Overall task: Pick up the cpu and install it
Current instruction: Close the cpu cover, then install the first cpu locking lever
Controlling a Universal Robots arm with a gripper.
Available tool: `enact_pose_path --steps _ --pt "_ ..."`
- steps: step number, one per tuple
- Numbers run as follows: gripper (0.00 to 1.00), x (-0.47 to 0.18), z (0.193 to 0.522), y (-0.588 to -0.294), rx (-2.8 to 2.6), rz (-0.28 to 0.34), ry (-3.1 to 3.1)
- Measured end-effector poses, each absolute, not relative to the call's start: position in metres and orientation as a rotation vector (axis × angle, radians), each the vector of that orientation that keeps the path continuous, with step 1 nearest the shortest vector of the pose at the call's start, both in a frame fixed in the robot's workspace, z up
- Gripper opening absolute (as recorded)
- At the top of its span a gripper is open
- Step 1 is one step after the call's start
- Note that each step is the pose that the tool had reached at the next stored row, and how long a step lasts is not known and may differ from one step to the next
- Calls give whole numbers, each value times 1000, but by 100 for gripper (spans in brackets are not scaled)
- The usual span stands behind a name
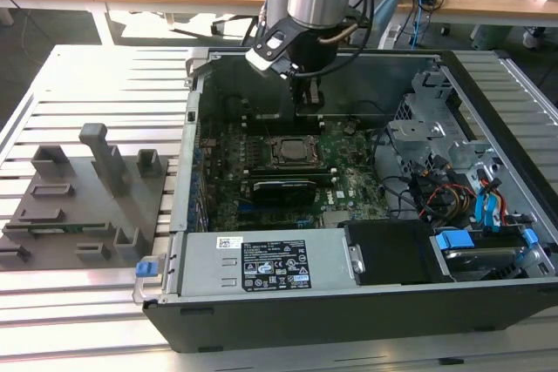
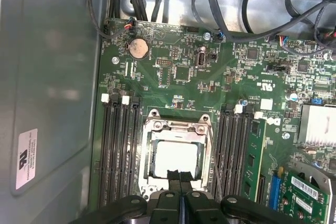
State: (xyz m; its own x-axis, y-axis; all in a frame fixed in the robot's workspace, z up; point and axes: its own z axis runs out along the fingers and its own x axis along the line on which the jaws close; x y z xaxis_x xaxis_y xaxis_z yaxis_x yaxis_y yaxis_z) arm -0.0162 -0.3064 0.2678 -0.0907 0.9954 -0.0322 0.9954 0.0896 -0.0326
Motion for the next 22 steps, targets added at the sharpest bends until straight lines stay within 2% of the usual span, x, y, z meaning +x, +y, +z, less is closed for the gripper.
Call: enact_pose_path --steps 22 --pt "11 -16 275 -306 2099 -72 2334"
